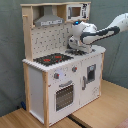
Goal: Play with the kitchen
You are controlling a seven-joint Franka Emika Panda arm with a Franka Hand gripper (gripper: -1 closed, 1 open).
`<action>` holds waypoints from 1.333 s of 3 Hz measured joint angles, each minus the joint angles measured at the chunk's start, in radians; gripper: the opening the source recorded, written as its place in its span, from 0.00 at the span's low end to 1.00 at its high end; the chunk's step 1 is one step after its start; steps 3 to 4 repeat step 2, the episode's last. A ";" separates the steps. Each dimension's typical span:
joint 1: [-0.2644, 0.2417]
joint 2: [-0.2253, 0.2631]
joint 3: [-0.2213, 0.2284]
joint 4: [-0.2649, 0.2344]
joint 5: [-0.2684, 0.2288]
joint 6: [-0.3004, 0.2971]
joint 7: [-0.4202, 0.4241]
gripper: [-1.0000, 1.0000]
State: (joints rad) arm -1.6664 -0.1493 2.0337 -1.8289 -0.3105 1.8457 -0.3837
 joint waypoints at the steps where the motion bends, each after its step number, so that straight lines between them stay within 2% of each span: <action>1: 0.003 0.014 0.027 0.067 0.026 -0.053 0.021 1.00; 2: 0.038 0.054 0.051 0.085 0.026 -0.124 0.066 1.00; 4: 0.038 0.054 0.051 0.085 0.026 -0.124 0.066 1.00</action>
